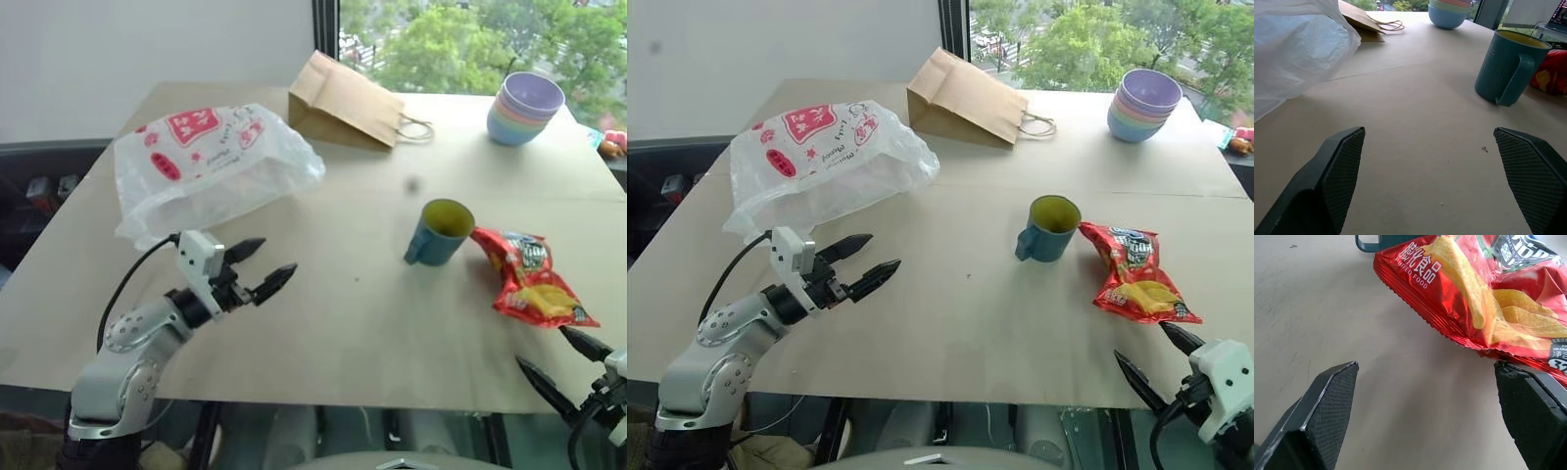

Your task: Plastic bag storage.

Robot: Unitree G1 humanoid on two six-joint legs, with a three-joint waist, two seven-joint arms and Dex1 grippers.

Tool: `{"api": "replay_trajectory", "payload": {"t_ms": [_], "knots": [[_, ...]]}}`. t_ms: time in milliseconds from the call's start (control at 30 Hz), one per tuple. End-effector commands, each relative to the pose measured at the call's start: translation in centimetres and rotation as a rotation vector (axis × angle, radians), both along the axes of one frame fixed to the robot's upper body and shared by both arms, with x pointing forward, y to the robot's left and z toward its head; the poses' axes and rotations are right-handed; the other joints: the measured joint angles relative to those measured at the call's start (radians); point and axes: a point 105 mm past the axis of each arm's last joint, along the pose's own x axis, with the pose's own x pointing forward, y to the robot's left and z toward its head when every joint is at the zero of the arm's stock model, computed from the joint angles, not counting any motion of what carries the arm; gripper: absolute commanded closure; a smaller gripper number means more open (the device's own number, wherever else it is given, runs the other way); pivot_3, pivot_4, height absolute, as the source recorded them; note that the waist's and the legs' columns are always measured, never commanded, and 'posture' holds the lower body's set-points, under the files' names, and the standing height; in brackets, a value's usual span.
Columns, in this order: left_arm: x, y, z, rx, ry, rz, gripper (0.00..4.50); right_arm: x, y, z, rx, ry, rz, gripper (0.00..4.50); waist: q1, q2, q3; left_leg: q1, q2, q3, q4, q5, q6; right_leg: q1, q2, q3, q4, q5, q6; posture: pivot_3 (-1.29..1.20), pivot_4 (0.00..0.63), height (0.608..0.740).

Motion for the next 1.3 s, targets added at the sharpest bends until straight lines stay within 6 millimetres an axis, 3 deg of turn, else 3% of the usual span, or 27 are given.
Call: {"api": "replay_trajectory", "payload": {"t_ms": [33,233,300,467,633,1067,1300], "knots": [[0.0,-0.1,1.5,-0.015,-0.059,-0.002,0.07,0.1,0.9,0.8,-0.005,-0.047,0.036,0.0,0.0,0.0,0.0,0.0,0.0,0.0,0.0,0.0,0.0,0.0,0.0,0.0,0.0,0.0,0.0,0.0,0.15,0.74],[1.1,-0.2,3.0,-0.027,-0.134,0.069,0.07,0.5,3.4,2.1,0.009,-0.137,0.129,0.0,0.004,0.0,0.0,0.0,0.0,0.0,0.001,0.0,0.0,0.001,0.0,0.0,0.001,0.0,0.0,0.0,0.15,0.74],[2.0,0.1,3.5,0.006,-0.176,0.138,0.07,0.5,5.3,3.0,0.028,-0.173,0.223,0.0,0.004,0.0,0.0,0.0,0.0,0.0,0.001,0.0,0.0,0.001,0.001,0.0,0.001,0.0,0.0,0.0,0.15,0.74],[4.9,2.4,4.3,0.236,-0.24,0.38,0.07,1.2,9.1,5.7,0.094,-0.261,0.418,0.0,0.005,-0.001,0.0,0.0,0.0,0.0,0.001,0.0,0.0,0.001,0.004,0.001,0.001,0.0,0.0,0.0,0.15,0.74],[6.6,4.3,4.8,0.373,-0.275,0.455,0.07,1.4,10.2,7.3,0.118,-0.313,0.474,0.0,0.007,-0.002,0.0,0.0,0.0,0.0,0.001,0.0,0.0,0.002,0.006,0.001,0.001,0.001,-0.001,0.0,0.15,0.74],[10.0,5.4,5.1,0.533,-0.332,0.521,0.07,2.6,10.7,11.5,0.26,-0.44,0.512,0.0,0.007,-0.005,0.0,0.0,0.0,0.001,0.001,0.0,0.0,0.003,0.006,0.002,0.001,0.003,-0.004,0.0,0.15,0.74],[10.9,7.0,4.7,0.645,-0.333,0.588,0.07,2.6,11.2,12.5,0.271,-0.472,0.556,0.0,0.006,-0.005,0.0,-0.001,0.0,0.001,0.001,0.0,0.0,0.003,0.007,0.002,0.001,0.003,-0.004,0.0,0.15,0.74]]}}
